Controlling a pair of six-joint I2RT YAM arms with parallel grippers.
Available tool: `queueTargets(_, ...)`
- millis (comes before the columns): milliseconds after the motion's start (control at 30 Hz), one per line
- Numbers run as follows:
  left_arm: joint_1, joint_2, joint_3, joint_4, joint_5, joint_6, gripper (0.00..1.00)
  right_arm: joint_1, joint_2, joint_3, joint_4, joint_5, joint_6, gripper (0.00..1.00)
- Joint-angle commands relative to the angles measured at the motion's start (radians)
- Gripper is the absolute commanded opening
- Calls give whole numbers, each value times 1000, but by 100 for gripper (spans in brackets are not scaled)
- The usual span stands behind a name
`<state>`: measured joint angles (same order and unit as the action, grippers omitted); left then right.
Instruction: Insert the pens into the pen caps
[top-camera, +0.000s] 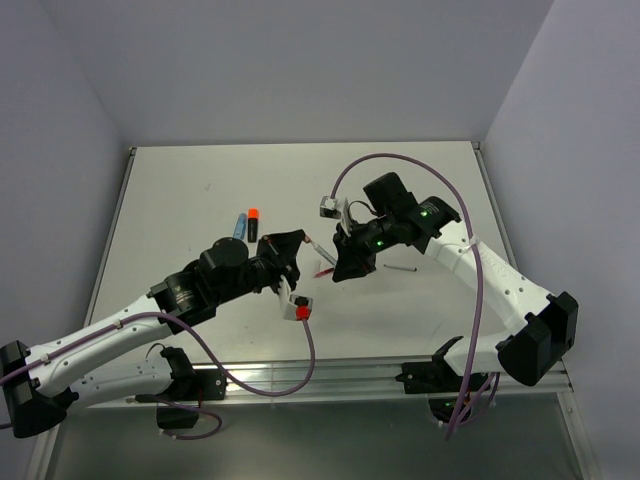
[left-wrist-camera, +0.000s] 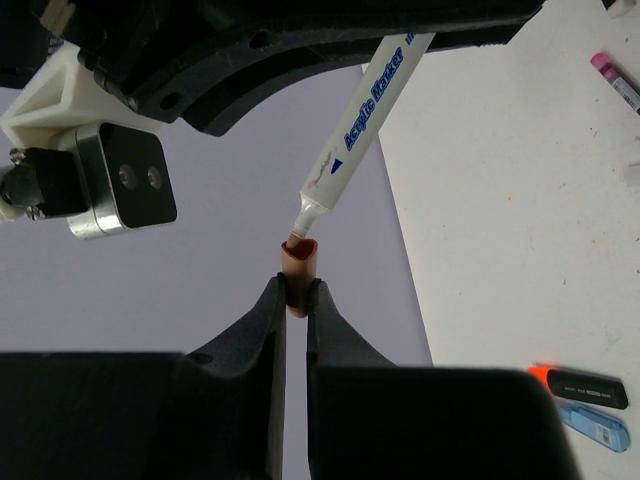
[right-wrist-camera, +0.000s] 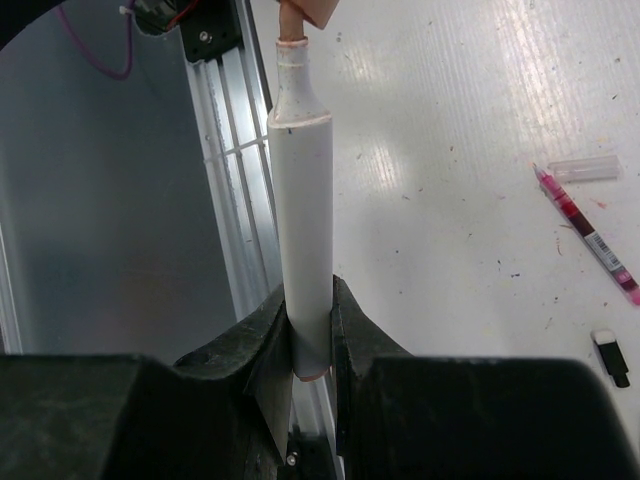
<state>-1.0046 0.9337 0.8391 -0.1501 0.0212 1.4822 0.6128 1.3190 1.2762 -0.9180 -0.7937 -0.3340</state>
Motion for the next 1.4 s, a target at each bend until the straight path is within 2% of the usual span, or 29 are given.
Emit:
queueTargets(0, -19, 8, 49, -17, 11, 35, 0, 7, 6, 32, -4, -9, 0, 0)
queueTargets(300, -57, 5, 37, -43, -15, 75, 0, 7, 37, 75, -4, -16, 13, 0)
queueTargets(533, -114, -21, -78, 27, -79, 259, 0, 5, 68, 167, 2, -88, 9, 0)
queueTargets(700, -140, -15, -95, 53, -92, 285, 0, 5, 77, 236, 24, -151, -26, 0)
queueTargets(900, -146, -29, -138, 92, -60, 364, 2, 5, 62, 235, 96, -131, -31, 0)
queueTargets(1067, -146, -38, -135, 43, -29, 415, 5, 7, 74, 262, 100, -85, -43, 0)
queueTargets(1233, -146, -33, -156, 95, -15, 472, 18, 7, 65, 262, 105, -79, -48, 0)
queueTargets(1367, -146, -6, -153, 141, -108, 464, 38, 5, 49, 250, 119, -52, -46, 0)
